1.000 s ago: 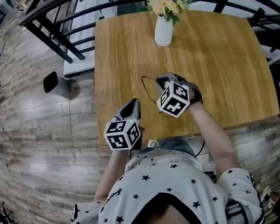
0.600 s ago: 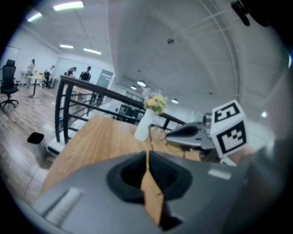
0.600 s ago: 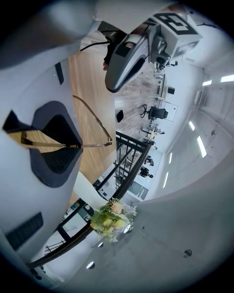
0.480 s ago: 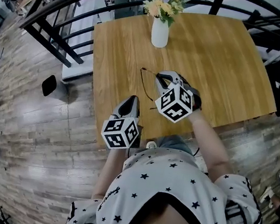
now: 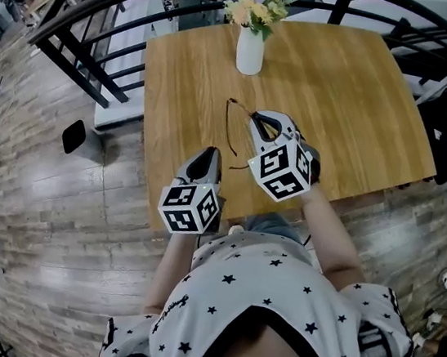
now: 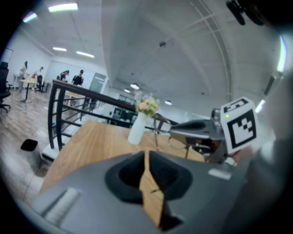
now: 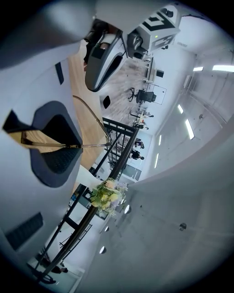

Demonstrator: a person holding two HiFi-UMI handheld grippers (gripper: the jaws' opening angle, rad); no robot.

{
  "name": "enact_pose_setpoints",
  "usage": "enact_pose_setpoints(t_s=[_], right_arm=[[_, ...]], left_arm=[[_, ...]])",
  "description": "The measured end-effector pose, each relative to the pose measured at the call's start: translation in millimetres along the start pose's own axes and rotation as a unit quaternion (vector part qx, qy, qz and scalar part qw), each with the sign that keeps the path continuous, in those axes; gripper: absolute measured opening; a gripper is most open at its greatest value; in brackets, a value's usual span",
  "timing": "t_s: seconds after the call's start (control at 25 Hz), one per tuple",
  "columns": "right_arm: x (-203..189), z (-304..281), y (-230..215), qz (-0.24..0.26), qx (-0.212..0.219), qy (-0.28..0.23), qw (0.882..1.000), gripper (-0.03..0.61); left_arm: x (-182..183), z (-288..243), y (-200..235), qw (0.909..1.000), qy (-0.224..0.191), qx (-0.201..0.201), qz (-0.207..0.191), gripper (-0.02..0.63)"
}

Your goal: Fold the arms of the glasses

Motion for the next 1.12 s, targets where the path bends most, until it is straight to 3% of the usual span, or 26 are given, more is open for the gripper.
enact_pose_setpoints(t_s=[1.12], right_arm=[[23.5, 8.7, 6.8, -0.025, -0.004, -0.031, 0.999, 0.023]], left_arm=[[5.7, -7.5, -18.9, 0.9994, 0.007, -0.032, -0.014, 0.014]])
Point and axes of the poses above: the fingertips, and each gripper's own axes: z backward along the fingers, y to its left, x out of its top, the point moved 1 cm from there along z, backward along the fingers, and after that the axes turned 12 degrees about -y, right-handed, at the moved point
